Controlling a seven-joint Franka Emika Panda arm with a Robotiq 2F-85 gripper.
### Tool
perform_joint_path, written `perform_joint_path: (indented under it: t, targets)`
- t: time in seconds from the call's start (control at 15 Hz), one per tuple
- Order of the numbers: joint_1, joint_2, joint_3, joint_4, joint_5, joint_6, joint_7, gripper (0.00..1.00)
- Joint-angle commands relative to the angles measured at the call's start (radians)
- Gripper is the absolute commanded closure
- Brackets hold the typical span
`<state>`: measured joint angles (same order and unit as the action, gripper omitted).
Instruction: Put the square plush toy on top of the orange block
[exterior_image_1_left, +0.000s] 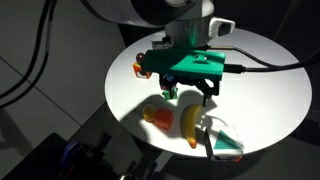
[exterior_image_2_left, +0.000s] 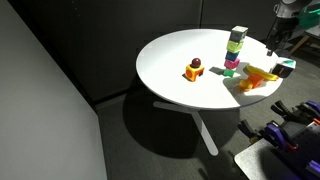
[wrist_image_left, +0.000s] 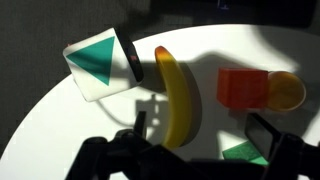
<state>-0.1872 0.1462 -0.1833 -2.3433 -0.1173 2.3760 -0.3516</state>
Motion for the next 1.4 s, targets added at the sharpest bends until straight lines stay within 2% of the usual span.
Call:
perform_joint_path:
  t: [0.0,0.8,0.87,1.33]
  targets:
    - [-0.023,0.039,-0.010,0.029,-0.017,-0.001,-0.013,0.00]
    - [-0.070,0.118,-0.028,0.070,-0.009,0.034,-0.021,0.00]
    - [-0.062,0.100,-0.023,0.043,-0.004,0.029,-0.003,0.00]
    - [-0.064,0.115,-0.024,0.053,-0.008,0.022,-0.005,0.00]
